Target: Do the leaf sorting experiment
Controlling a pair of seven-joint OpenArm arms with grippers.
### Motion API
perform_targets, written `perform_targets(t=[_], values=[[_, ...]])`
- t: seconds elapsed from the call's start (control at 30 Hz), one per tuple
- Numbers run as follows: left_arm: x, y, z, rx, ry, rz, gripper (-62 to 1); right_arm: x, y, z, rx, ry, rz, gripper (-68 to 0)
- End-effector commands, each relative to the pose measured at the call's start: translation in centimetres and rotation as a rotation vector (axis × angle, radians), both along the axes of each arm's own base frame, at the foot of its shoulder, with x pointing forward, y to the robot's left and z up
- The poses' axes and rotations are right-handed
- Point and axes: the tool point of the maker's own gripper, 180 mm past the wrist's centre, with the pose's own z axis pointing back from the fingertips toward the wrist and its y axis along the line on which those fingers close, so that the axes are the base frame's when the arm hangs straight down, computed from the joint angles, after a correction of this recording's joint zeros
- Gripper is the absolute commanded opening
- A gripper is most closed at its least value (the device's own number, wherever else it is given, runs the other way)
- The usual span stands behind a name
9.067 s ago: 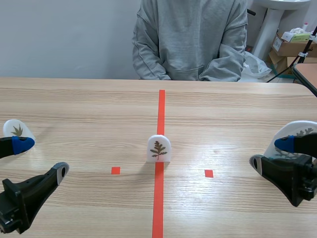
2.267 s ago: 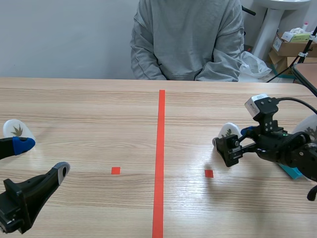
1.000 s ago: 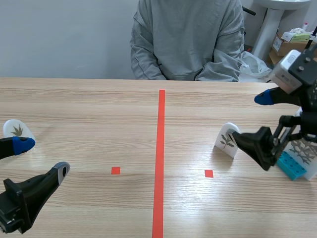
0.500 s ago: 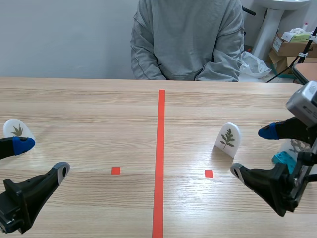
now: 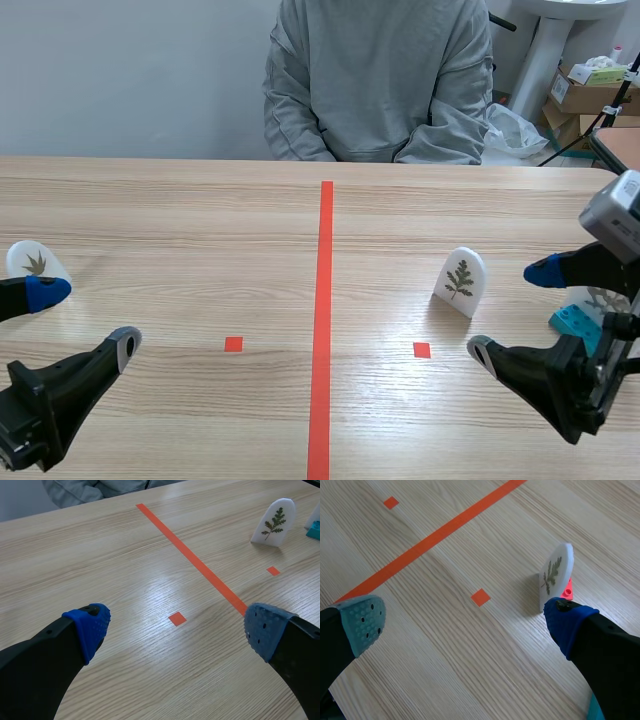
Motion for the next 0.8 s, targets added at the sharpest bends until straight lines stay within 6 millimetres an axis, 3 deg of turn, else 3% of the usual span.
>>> perform_targets(t=[0.0, 0.77], values=[[0.35, -0.02, 0.91, -0.016, -0.031, 0.005, -3.7, 0.42, -0.08, 0.95, 0.000, -0.027, 0.012, -0.8], [0.35, -0.02, 0.91, -0.016, -0.031, 0.005, -3.7, 0.29, 0.11, 1.01, 0.016, -0.030, 0.010, -0.8]])
